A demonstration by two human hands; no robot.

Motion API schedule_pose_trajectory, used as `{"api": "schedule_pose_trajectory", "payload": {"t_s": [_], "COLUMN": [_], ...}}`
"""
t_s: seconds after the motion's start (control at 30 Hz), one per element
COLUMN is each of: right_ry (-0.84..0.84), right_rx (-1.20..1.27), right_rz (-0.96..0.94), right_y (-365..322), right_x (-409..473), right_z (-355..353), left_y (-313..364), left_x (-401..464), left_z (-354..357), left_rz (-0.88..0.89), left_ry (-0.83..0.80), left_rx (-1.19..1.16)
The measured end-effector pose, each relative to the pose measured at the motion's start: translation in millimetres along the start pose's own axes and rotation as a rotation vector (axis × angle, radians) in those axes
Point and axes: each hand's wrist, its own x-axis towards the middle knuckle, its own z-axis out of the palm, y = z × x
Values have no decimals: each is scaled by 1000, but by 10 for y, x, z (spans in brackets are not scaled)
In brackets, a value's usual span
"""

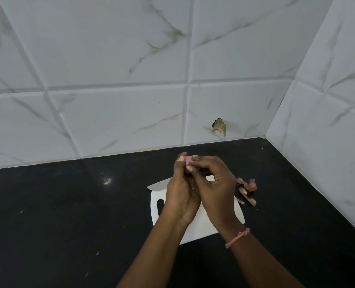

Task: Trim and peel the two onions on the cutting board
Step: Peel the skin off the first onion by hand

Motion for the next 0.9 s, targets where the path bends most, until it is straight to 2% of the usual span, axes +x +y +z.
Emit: {"api": "schedule_pose_trajectory", "payload": {"t_s": [0.07,0.17,0.3,0.4,0.5,0.63,0.77,0.9], "right_ry": [-16,-51,-151,-208,-342,-518,-559,-523], "right_rx": [-5,106,231,220,123,-39,-62,-31], "right_rz": [5,143,301,280,228,131,80,87], "right_y": [30,31,23,37,25,55,75,84], "right_x": [-24,-30,20,89,161,225,245,216], "right_z": [-14,-50,-126,-201,-226,-232,-253,-260], "left_y": [3,34,181,253,260,277,280,284], "left_x": [-7,0,40,53,64,76,57,54], "left_z": [-32,-102,-166,-180,-214,-165,-178,-226], "left_rz": [-5,14,125,184,216,160,164,205], "left_ry": [-45,-127,-175,-187,-161,-141,-168,-174], "left_rx": [41,168,518,667,772,934,992,976]}}
